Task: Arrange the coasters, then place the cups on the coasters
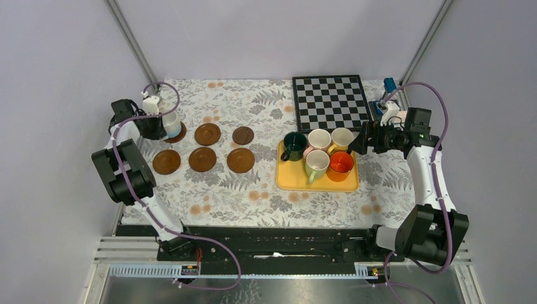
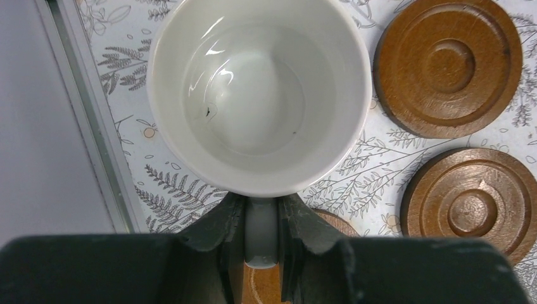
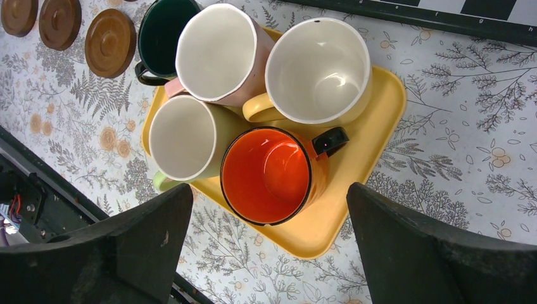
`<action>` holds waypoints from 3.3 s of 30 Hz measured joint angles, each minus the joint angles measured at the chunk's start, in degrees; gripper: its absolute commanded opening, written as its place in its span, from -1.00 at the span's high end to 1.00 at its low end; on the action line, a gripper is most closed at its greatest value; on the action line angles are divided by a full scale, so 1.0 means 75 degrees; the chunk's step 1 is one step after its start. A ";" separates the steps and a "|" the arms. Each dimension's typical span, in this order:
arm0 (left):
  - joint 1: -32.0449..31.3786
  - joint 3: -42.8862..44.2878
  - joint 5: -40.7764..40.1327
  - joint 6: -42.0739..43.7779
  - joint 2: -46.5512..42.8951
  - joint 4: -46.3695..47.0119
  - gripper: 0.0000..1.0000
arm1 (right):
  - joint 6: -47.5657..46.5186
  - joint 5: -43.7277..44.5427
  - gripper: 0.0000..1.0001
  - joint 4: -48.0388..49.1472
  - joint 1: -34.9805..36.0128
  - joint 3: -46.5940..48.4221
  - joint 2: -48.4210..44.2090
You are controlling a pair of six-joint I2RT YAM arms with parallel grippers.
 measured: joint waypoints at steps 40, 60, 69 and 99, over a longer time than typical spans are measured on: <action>0.0154 0.0256 0.0297 0.0149 0.0073 0.0093 -0.98 | 0.0009 -0.0012 -0.97 -0.0006 0.0000 0.0000 0.0000; -0.2148 0.0956 -0.0385 -0.2352 -0.2346 -0.0734 -0.98 | 0.0589 0.1338 -0.97 0.0172 0.0000 0.0000 -0.0009; -0.3424 0.0551 -0.0245 -0.3471 -0.3273 -0.0134 -0.98 | 0.0743 0.1626 -0.97 0.0268 0.0000 -0.0017 -0.0166; -0.9139 -0.1390 -0.2547 -0.4281 -0.0472 0.1743 -0.29 | 0.1023 0.1253 -0.97 0.0321 0.0000 -0.0061 0.0096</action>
